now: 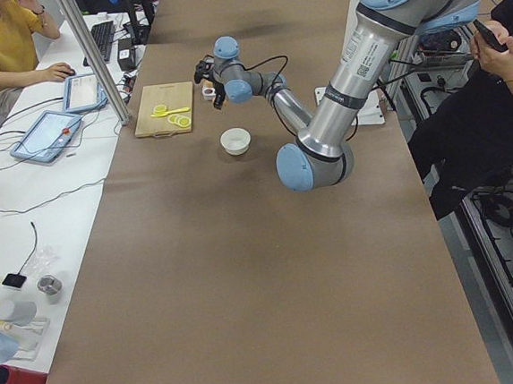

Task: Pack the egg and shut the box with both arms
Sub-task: 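Lift the egg and carry it with the left gripper to the egg box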

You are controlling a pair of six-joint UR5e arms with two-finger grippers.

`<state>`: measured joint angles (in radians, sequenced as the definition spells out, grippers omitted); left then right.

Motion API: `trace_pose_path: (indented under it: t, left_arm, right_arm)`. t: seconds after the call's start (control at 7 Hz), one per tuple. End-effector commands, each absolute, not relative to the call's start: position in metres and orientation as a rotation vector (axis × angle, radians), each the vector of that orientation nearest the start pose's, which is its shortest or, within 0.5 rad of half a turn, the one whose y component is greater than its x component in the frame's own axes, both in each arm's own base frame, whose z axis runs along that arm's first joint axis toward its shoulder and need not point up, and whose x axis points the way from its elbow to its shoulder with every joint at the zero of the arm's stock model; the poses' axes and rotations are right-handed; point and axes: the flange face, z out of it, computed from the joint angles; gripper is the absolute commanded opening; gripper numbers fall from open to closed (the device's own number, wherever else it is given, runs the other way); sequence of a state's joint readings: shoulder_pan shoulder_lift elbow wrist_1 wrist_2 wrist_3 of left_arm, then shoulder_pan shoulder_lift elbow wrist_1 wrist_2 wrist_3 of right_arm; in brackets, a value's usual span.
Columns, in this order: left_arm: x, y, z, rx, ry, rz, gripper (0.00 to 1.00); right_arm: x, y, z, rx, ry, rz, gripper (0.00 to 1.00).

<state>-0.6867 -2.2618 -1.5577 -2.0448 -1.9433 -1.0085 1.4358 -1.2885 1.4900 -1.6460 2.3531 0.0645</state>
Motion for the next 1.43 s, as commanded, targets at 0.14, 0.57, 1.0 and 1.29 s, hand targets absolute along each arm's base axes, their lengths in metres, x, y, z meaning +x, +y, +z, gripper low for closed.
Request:
trace_pose_path:
  t: [0.14,0.57,1.0,1.29]
  left_arm:
    - [0.543,-0.54,0.135,0.501,1.231,-0.017,0.44]
    - [0.582,-0.535,0.081,0.599,1.223,-0.089,0.43]
    - [0.609,-0.535,0.072,0.679,1.157,-0.159,0.43]
    - [0.612,-0.536,0.076,0.68,1.146,-0.165,0.43]
  right_arm:
    - [-0.02,-0.612,0.55,0.04,-0.791,-0.115,1.0]
    - [-0.02,-0.613,0.549,0.044,-0.79,-0.121,1.0]
    - [-0.019,-0.613,0.55,0.042,-0.788,-0.117,1.0]
    - [-0.02,-0.614,0.543,0.056,-0.789,-0.126,1.0]
